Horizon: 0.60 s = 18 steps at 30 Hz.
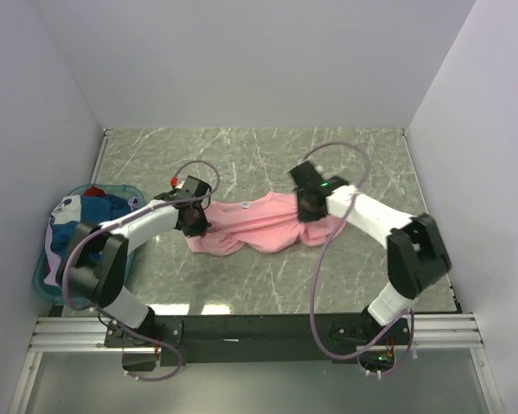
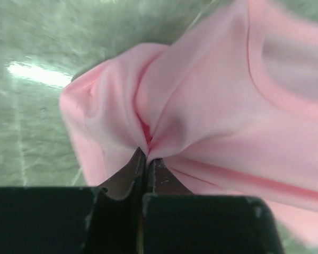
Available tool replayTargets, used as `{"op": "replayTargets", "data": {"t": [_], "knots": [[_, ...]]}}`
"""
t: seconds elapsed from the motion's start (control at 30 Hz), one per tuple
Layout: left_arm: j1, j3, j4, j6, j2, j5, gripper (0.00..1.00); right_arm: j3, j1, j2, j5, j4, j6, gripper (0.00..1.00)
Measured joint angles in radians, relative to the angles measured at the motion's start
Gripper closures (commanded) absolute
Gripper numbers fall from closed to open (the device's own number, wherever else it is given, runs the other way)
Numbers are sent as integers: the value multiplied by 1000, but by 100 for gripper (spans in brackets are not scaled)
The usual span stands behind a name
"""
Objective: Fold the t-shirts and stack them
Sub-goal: Flatten the tshirt out
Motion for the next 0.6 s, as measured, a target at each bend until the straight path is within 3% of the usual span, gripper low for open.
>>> {"op": "replayTargets", "data": {"t": [0.03, 0.17, 0.2, 0.27, 0.43, 0.6], "knots": [[12, -2, -14, -7, -29, -2, 99, 2, -50, -28, 9, 0, 6, 93], [18, -3, -4, -22, -152, 27, 99, 43, -218, -96, 16, -5, 36, 66], [15, -3, -13, -22, -183, 24, 99, 69, -251, -97, 35, -10, 41, 49], [23, -4, -31, -23, -219, 26, 99, 117, -303, -97, 73, -13, 48, 34], [33, -5, -65, -28, -224, 38, 99, 169, -289, -120, 42, 17, 16, 30], [33, -5, -86, -30, -224, 41, 99, 38, -40, -187, -18, 60, -58, 30]]}}
